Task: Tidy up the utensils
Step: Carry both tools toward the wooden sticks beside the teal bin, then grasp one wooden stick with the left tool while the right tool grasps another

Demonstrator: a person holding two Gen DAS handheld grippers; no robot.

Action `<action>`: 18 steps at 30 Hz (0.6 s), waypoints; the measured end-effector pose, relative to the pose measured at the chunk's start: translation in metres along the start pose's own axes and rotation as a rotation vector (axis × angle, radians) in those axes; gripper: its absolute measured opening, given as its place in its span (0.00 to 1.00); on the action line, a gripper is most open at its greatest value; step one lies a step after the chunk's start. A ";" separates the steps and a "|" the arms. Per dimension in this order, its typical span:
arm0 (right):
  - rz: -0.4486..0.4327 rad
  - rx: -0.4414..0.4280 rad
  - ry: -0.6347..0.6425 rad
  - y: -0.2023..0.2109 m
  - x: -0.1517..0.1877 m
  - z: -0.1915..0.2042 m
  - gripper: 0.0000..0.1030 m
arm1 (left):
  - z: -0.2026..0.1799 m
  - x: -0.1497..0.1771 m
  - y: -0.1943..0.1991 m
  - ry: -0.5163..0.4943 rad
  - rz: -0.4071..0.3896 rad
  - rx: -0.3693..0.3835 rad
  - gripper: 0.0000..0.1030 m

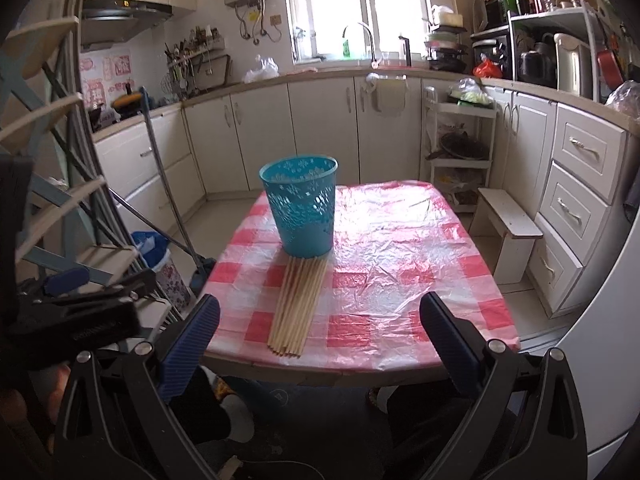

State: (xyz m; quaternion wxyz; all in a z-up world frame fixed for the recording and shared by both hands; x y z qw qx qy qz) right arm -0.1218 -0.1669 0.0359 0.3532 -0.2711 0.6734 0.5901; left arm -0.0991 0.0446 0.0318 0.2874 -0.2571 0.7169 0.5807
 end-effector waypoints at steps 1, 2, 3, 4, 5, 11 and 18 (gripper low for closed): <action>0.021 0.001 0.009 -0.016 0.001 0.001 0.93 | 0.002 -0.002 -0.012 0.003 0.017 0.005 0.92; 0.052 0.007 0.022 -0.037 0.003 0.002 0.93 | 0.005 -0.005 -0.030 0.005 0.040 0.008 0.93; 0.081 0.008 0.035 -0.056 0.004 0.004 0.93 | 0.007 -0.006 -0.044 0.005 0.058 0.011 0.93; 0.110 0.006 0.051 -0.077 0.006 0.007 0.93 | 0.009 -0.006 -0.059 0.005 0.078 0.016 0.93; 0.134 0.012 0.062 -0.094 0.008 0.009 0.93 | 0.011 -0.006 -0.080 0.008 0.110 0.019 0.93; 0.299 -0.030 0.077 -0.187 0.016 0.025 0.59 | 0.020 -0.003 -0.170 0.082 0.236 0.054 0.92; 0.331 -0.056 0.104 -0.224 0.015 0.044 0.49 | 0.015 -0.019 -0.227 0.084 0.257 0.049 0.92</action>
Point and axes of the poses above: each gripper's, at about its wrist camera, not at the fingertips, and y roughly against the way its jaws point, z to its left, x to its underside, the point moved 6 cm from there along -y, roughly the way its jaws point, and after that the axes turned 15 degrees about x, right-handed, at the moved point
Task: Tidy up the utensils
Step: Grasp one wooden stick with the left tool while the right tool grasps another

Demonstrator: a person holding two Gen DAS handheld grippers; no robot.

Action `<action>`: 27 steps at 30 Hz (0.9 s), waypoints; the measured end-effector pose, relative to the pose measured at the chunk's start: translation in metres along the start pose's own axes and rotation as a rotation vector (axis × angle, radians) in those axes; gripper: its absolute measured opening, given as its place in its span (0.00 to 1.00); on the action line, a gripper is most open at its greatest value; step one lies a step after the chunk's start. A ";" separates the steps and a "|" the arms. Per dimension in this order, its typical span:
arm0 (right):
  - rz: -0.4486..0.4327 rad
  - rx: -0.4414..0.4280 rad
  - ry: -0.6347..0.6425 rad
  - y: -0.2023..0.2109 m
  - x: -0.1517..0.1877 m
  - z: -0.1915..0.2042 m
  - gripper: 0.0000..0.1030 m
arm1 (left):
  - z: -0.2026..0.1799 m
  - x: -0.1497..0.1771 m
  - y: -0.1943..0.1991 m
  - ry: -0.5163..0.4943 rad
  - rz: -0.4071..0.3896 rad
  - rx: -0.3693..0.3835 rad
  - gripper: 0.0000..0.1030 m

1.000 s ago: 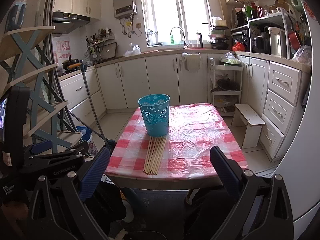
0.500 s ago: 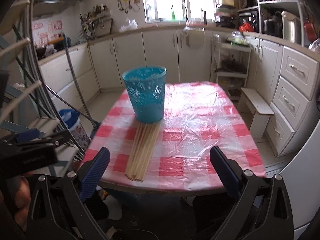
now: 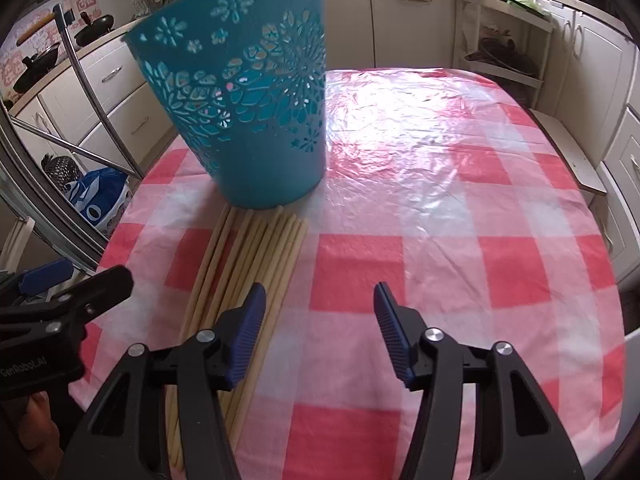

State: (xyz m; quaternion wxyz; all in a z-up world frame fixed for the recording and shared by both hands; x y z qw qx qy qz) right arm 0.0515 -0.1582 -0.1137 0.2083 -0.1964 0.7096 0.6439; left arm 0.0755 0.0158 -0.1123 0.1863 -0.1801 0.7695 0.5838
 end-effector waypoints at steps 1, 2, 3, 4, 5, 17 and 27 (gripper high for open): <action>0.001 0.005 0.013 -0.003 -0.001 0.002 0.48 | 0.000 -0.003 -0.004 0.004 0.000 0.002 0.92; 0.003 0.011 0.026 -0.006 -0.002 0.003 0.44 | 0.000 -0.006 -0.006 0.007 0.000 0.004 0.92; -0.004 0.006 0.033 -0.007 -0.003 0.005 0.43 | 0.000 -0.009 -0.009 0.011 0.000 0.006 0.92; -0.011 0.014 0.038 -0.006 -0.002 0.004 0.42 | 0.001 -0.012 -0.013 0.013 0.000 0.006 0.92; -0.016 0.020 0.043 -0.006 -0.002 0.003 0.41 | 0.002 -0.013 -0.015 0.014 0.002 0.005 0.92; -0.039 0.018 0.106 -0.014 -0.004 0.007 0.30 | -0.005 -0.014 -0.051 -0.034 0.048 -0.052 0.92; -0.020 -0.020 0.110 -0.021 -0.012 -0.004 0.29 | -0.003 -0.020 -0.060 -0.069 0.037 -0.111 0.86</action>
Point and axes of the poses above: each gripper's, at about its wrist camera, not at the fingertips, and y roughly against the way its jaws point, z to its left, x to its underside, the point moved 6 cm from there along -y, roughly the way its jaws point, and after that the axes turned 15 degrees about x, right-handed, at the moved point
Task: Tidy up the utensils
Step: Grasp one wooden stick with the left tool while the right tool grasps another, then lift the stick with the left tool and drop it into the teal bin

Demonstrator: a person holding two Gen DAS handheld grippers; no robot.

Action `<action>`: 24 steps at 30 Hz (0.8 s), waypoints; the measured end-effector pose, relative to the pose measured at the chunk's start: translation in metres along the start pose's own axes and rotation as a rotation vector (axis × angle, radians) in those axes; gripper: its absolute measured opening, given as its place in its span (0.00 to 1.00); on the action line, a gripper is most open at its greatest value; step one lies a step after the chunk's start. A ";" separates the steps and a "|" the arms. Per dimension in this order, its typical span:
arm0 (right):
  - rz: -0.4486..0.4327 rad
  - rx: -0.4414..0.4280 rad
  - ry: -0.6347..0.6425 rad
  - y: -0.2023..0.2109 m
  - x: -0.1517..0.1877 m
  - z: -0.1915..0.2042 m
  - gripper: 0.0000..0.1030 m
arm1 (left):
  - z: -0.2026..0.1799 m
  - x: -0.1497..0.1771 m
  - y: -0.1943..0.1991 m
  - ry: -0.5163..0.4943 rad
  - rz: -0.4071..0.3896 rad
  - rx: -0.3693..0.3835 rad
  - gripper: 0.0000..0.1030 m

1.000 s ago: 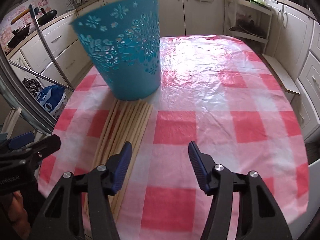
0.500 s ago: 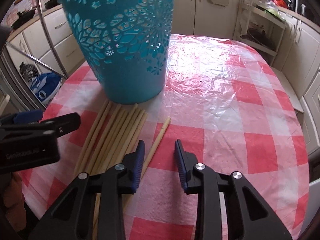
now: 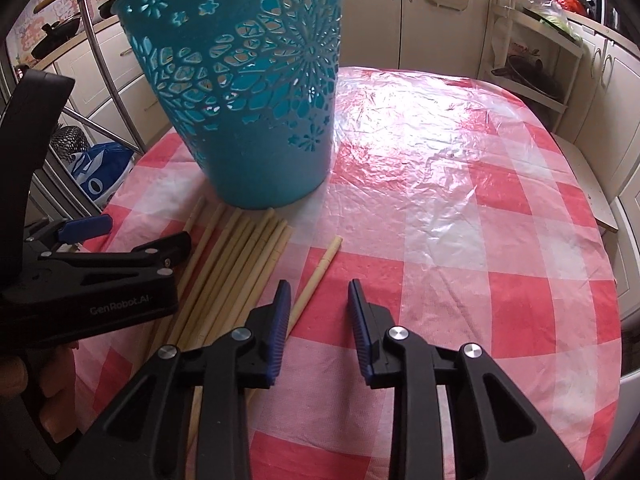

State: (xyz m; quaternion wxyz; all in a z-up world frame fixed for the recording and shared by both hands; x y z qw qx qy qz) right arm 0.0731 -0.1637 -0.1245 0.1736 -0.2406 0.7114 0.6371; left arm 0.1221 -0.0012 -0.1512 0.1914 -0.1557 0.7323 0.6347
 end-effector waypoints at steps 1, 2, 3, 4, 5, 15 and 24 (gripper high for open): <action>0.003 -0.004 0.001 0.000 0.000 0.000 0.28 | 0.000 -0.001 0.000 -0.005 -0.002 0.003 0.81; 0.005 -0.008 0.001 -0.001 -0.001 -0.001 0.23 | -0.003 -0.002 0.000 -0.008 -0.007 0.018 0.77; 0.008 -0.012 0.002 -0.002 -0.002 -0.002 0.17 | -0.006 -0.004 0.000 -0.011 -0.010 0.045 0.66; 0.012 -0.018 0.002 -0.002 -0.002 -0.002 0.14 | -0.009 -0.005 0.000 -0.017 -0.014 0.074 0.52; 0.014 -0.026 0.001 -0.002 -0.002 -0.002 0.11 | -0.014 -0.007 0.001 -0.027 -0.015 0.082 0.43; 0.039 -0.063 -0.017 -0.001 -0.002 -0.004 0.06 | -0.003 -0.006 0.037 0.046 0.003 0.293 0.04; 0.037 -0.052 -0.004 -0.002 -0.001 -0.002 0.06 | -0.009 -0.082 0.199 0.036 -0.416 0.446 0.04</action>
Point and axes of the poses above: each gripper's, at about its wrist camera, not at the fingertips, and y roughly against the way its jaws point, z to its left, x to its underside, the point moved 6 cm from there along -y, roughly the way its jaws point, and after that the axes turned 15 degrees about x, right-handed, at the moved point
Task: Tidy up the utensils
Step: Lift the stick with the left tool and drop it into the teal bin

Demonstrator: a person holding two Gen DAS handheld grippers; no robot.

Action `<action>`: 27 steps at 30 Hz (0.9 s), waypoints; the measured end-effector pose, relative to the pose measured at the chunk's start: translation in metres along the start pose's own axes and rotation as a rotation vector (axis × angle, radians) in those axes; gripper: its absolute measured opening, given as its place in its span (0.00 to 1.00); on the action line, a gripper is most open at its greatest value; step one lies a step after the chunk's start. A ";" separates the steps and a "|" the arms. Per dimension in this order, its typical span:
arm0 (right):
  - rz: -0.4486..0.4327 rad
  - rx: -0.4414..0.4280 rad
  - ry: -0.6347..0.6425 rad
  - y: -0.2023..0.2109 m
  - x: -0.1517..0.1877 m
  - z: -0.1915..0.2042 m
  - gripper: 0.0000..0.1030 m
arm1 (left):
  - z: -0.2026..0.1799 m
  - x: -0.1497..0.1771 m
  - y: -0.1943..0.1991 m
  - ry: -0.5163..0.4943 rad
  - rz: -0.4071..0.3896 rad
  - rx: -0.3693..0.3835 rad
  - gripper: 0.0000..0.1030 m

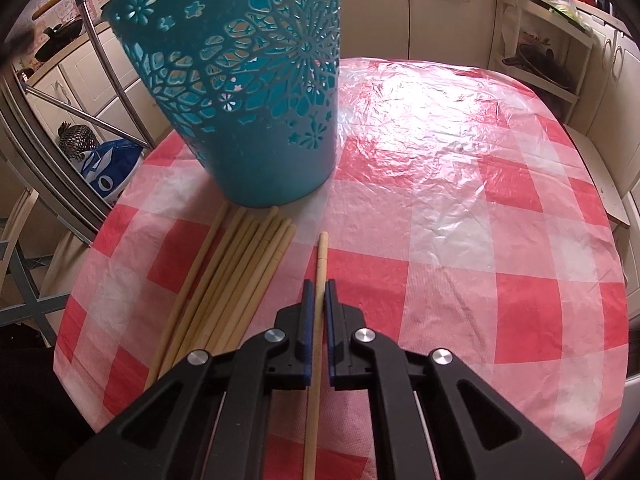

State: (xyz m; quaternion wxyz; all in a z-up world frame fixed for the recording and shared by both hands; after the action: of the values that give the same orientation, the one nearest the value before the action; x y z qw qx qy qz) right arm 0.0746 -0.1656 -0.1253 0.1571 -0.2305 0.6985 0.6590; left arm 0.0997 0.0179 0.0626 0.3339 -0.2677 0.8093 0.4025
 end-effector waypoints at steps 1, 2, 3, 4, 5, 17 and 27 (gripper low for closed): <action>0.000 -0.001 -0.001 0.000 0.000 0.000 0.06 | -0.010 -0.015 0.002 -0.017 -0.046 0.013 0.04; -0.001 -0.001 0.000 0.000 0.000 0.000 0.06 | -0.021 -0.031 0.002 -0.043 -0.106 0.017 0.04; -0.003 0.000 0.002 0.000 0.000 0.001 0.06 | -0.030 -0.046 -0.001 -0.064 -0.165 0.018 0.04; -0.005 0.001 0.005 0.000 0.000 0.001 0.06 | -0.037 -0.056 -0.003 -0.073 -0.207 0.019 0.05; -0.008 0.003 0.010 0.000 0.000 0.001 0.06 | -0.043 -0.067 -0.011 -0.084 -0.261 0.007 0.05; -0.023 0.012 0.043 0.001 0.000 0.005 0.06 | -0.017 -0.089 -0.115 -0.121 -0.310 -0.189 0.05; -0.013 0.004 0.037 0.000 0.000 0.006 0.06 | 0.006 -0.051 -0.113 -0.091 -0.142 -0.216 0.38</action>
State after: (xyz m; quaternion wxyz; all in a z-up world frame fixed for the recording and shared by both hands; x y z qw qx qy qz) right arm 0.0743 -0.1596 -0.1255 0.1490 -0.2471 0.7012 0.6520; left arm 0.2129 -0.0289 0.0454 0.3671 -0.3400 0.7243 0.4744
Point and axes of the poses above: each gripper's, at about its wrist camera, not at the fingertips, and y roughly against the way its jaws point, z to its left, x to its underside, the point moved 6 cm from there along -y, roughly the way its jaws point, and after that the axes turned 15 degrees about x, right-handed, at the moved point
